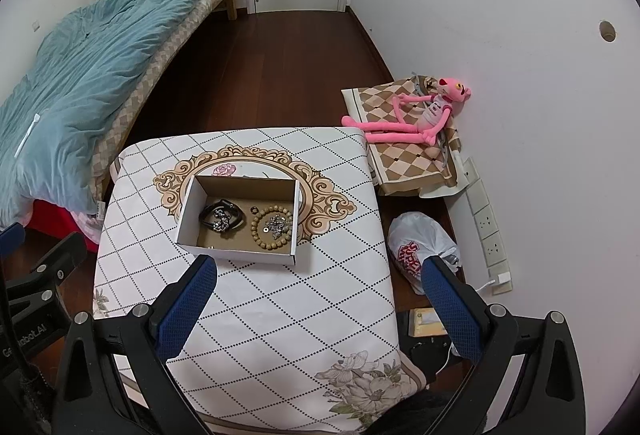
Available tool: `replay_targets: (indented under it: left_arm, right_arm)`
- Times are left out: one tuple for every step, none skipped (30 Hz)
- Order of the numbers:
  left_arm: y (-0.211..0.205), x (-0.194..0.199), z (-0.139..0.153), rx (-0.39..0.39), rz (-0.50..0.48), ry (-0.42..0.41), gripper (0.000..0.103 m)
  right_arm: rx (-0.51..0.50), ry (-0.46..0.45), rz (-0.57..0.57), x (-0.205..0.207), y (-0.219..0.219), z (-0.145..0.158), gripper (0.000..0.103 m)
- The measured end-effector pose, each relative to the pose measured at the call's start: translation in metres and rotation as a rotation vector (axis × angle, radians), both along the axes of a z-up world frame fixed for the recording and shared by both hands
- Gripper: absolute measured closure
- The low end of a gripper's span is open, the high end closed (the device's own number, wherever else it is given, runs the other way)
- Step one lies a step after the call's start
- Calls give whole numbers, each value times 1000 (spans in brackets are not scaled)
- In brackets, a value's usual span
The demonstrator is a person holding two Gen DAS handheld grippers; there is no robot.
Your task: Organize jewelry
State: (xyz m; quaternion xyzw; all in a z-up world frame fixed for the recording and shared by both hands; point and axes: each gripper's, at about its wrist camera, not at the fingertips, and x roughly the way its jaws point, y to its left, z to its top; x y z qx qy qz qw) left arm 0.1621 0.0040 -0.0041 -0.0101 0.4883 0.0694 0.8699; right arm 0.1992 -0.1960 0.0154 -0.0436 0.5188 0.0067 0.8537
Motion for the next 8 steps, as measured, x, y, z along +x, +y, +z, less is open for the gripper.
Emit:
replay_targets:
  left_arm:
    - [0, 1, 1, 0, 0, 0, 1]
    - [0, 1, 1, 2, 2, 0, 1]
    - [0, 1, 1, 3, 3, 0, 1]
    - [-1, 1, 1, 1, 3, 0, 1]
    - [-1, 1, 2, 1, 5, -3, 1]
    - [-1, 1, 3, 4, 7, -7, 1]
    - [-1, 1, 3, 3, 4, -10, 1]
    - [-1, 1, 4, 0, 3, -12, 1]
  right_arm:
    - [0, -1, 1, 0, -1, 0, 0]
    - [-1, -1, 1, 0, 0, 1, 0]
    - [-2, -2, 1, 1, 0, 1, 0]
    - [1, -1, -1, 0, -1, 1, 0]
    - [1, 0, -1, 0, 0, 1, 0]
    - [0, 1, -1, 1, 0, 1, 0]
    - [0, 1, 0, 1, -1, 2, 0]
    - [0, 2, 0, 1, -1, 2, 0]
